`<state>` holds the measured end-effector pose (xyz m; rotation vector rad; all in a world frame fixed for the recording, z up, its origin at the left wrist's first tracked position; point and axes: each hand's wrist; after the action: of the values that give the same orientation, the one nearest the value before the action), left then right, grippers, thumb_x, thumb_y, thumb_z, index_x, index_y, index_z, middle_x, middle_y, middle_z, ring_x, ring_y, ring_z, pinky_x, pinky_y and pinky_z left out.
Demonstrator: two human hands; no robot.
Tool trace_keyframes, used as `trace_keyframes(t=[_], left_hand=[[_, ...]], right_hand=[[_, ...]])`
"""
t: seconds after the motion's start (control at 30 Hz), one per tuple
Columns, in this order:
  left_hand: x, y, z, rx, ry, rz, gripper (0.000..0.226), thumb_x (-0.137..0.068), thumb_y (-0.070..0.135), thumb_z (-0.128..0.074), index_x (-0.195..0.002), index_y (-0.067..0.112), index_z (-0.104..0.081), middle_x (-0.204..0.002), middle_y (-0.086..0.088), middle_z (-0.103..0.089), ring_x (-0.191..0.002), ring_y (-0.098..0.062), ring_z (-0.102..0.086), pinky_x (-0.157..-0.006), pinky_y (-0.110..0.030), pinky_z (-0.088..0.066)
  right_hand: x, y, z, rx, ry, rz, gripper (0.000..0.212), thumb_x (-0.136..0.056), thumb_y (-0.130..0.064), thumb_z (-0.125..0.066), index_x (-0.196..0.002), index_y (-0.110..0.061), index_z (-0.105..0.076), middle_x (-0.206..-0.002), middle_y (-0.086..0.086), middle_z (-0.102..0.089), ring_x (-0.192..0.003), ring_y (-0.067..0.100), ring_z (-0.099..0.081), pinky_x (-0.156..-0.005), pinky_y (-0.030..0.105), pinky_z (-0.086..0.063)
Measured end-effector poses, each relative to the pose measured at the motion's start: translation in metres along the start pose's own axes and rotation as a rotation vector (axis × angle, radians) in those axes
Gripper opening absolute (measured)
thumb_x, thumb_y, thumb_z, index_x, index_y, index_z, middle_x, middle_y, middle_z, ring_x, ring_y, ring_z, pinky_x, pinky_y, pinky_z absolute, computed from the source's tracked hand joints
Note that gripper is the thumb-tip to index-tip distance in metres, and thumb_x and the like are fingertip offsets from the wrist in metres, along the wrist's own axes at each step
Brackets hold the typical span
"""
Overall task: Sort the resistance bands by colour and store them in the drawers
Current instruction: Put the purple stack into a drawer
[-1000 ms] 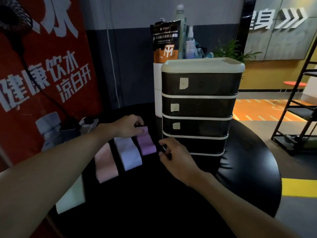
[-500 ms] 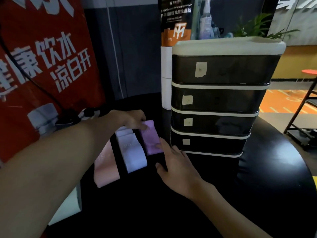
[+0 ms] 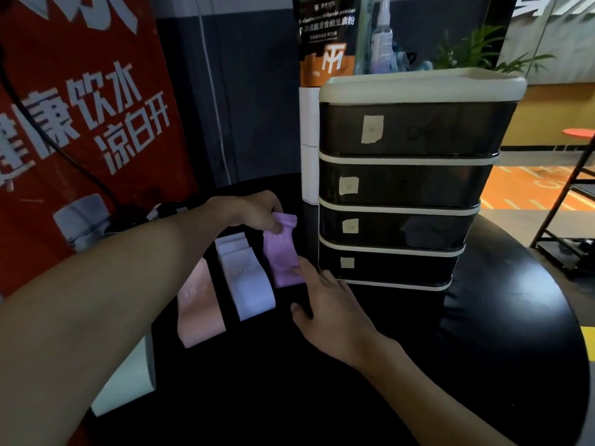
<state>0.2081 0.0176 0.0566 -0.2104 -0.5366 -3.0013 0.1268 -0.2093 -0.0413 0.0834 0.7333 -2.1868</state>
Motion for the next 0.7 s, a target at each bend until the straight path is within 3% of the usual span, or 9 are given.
trace_keyframes(t=[0.2,0.3,0.4,0.47,0.6,0.7], left_hand=[[0.042,0.021,0.013,0.269,0.154,-0.096,0.022,-0.087,0.005,-0.067,-0.107,0.012,-0.060,-0.091,-0.003,-0.060,-0.076,-0.013,-0.057,-0.064,-0.024,-0.048],[0.074,0.032,0.015,0.426,0.257,-0.205,0.025,-0.087,-0.001,-0.066,-0.105,0.014,-0.059,-0.091,-0.006,-0.063,-0.080,-0.015,-0.061,-0.070,-0.032,-0.053],[0.107,0.049,0.016,0.467,0.272,-0.332,0.029,-0.087,-0.003,-0.067,-0.106,0.017,-0.059,-0.096,-0.006,-0.067,-0.083,-0.010,-0.063,-0.074,-0.024,-0.052],[0.126,0.062,0.016,0.502,0.283,-0.394,0.030,-0.087,-0.006,-0.066,-0.111,0.011,-0.059,-0.099,-0.006,-0.068,-0.086,-0.008,-0.064,-0.076,-0.020,-0.052],[0.155,0.088,0.006,0.693,0.322,-0.410,0.030,-0.089,-0.007,-0.064,-0.112,0.012,-0.060,-0.099,-0.001,-0.067,-0.086,-0.007,-0.066,-0.071,-0.021,-0.055],[0.167,0.101,-0.016,0.914,0.320,-0.347,0.031,-0.089,-0.009,-0.062,-0.111,0.014,-0.062,-0.098,-0.009,-0.069,-0.087,-0.016,-0.068,-0.074,-0.031,-0.060]], right_hand=[[0.003,-0.002,0.007,-0.082,-0.015,-0.015,0.070,-0.091,-0.034,-0.055,-0.151,-0.029,-0.020,-0.143,-0.011,-0.046,-0.120,0.011,-0.045,-0.108,0.033,-0.034],[0.006,-0.008,0.016,-0.253,-0.013,-0.097,0.060,-0.094,-0.031,-0.058,-0.146,-0.035,-0.029,-0.132,-0.015,-0.053,-0.112,0.004,-0.048,-0.102,0.031,-0.042],[0.012,-0.011,0.025,-0.402,0.194,-0.204,0.051,-0.090,-0.029,-0.066,-0.135,-0.031,-0.043,-0.113,-0.013,-0.056,-0.102,0.001,-0.052,-0.091,0.023,-0.045],[0.020,-0.012,0.031,-0.484,0.290,-0.257,0.057,-0.085,-0.034,-0.072,-0.133,-0.029,-0.043,-0.116,-0.010,-0.052,-0.105,0.001,-0.052,-0.090,0.021,-0.045],[0.041,-0.018,0.053,-0.909,0.214,-0.370,0.078,-0.077,-0.039,-0.078,-0.140,-0.023,-0.036,-0.125,-0.003,-0.058,-0.102,0.010,-0.065,-0.081,0.024,-0.054],[0.069,-0.019,0.070,-1.066,0.204,-0.404,0.054,-0.078,-0.030,-0.078,-0.125,-0.013,-0.056,-0.110,0.004,-0.070,-0.092,0.018,-0.071,-0.075,0.030,-0.057]])
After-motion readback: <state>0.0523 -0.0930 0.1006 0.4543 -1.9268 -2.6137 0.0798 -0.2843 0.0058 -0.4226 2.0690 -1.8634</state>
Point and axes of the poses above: each hand's wrist, its own x-axis away from the middle knuckle, its own z-axis out of the back of the hand, y = z × x
